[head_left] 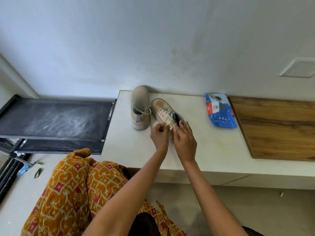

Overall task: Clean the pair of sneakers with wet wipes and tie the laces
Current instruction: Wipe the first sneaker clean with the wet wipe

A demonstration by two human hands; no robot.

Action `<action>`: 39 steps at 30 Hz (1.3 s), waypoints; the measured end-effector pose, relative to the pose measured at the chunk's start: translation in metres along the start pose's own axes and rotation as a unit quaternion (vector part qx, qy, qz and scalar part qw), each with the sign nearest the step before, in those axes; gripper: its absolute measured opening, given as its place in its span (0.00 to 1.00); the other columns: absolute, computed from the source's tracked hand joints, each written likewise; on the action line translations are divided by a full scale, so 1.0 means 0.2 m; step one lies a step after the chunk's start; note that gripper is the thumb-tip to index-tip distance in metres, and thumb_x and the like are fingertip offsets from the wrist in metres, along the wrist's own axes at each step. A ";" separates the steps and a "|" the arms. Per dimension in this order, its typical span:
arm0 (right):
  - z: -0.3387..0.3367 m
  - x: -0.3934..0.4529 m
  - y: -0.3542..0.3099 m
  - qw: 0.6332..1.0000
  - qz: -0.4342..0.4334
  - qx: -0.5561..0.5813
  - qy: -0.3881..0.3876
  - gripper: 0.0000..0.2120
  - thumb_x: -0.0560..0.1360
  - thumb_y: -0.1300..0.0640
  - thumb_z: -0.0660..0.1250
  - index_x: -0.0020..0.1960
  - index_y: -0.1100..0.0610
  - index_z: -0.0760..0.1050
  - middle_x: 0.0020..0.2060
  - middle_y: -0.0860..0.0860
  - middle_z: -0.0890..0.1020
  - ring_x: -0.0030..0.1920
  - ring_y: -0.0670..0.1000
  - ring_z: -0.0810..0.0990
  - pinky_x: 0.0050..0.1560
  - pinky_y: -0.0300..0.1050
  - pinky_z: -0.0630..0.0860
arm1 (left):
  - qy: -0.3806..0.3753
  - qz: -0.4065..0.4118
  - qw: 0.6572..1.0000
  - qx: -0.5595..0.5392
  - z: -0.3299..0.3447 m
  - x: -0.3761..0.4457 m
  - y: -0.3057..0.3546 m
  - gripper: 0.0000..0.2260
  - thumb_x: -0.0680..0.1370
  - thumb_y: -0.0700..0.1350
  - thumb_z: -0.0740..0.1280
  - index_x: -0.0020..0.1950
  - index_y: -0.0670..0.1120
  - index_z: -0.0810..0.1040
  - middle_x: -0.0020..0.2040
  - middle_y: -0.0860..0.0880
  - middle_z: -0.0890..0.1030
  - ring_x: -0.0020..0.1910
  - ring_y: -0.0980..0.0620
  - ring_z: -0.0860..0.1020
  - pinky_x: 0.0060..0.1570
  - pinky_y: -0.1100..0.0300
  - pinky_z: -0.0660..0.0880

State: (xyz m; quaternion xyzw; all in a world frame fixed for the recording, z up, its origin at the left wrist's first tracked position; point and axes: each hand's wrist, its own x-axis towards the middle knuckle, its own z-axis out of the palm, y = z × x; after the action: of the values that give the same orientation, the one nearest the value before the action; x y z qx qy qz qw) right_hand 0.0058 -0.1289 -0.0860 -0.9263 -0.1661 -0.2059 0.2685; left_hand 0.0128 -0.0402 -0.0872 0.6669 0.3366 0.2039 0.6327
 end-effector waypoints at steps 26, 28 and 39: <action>-0.08 0.11 0.22 1.000 -0.023 -0.020 0.008 0.13 0.72 0.65 0.71 0.56 0.63 0.79 0.50 0.56 0.82 0.50 0.58 0.77 0.37 0.47 0.80 | -0.042 0.107 0.989 0.090 0.16 -0.01 0.04 0.07 0.73 0.33 0.66 0.48 0.39 0.83 0.44 0.43 0.81 0.43 0.49 0.78 0.39 0.72 0.67; -0.08 0.12 0.22 1.000 -0.015 -0.019 0.007 0.13 0.72 0.64 0.70 0.56 0.62 0.80 0.50 0.56 0.82 0.51 0.58 0.77 0.38 0.47 0.80 | -0.035 0.081 0.991 0.100 0.16 0.04 0.06 0.09 0.73 0.33 0.66 0.49 0.40 0.83 0.46 0.44 0.82 0.46 0.49 0.79 0.42 0.67 0.69; -0.08 0.13 0.21 1.000 0.001 0.006 0.009 0.13 0.72 0.63 0.71 0.56 0.61 0.80 0.53 0.57 0.80 0.55 0.57 0.74 0.41 0.46 0.78 | -0.015 0.056 0.998 0.028 0.22 -0.09 0.03 0.05 0.75 0.35 0.66 0.45 0.41 0.80 0.43 0.47 0.81 0.42 0.53 0.77 0.42 0.70 0.70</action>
State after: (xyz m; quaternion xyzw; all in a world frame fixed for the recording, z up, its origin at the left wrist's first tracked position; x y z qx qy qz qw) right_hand 0.0411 -0.1652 -0.0795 -0.9230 -0.1639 -0.2127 0.2755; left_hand 0.0321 -0.0845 -0.0841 0.7051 0.2948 0.2191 0.6065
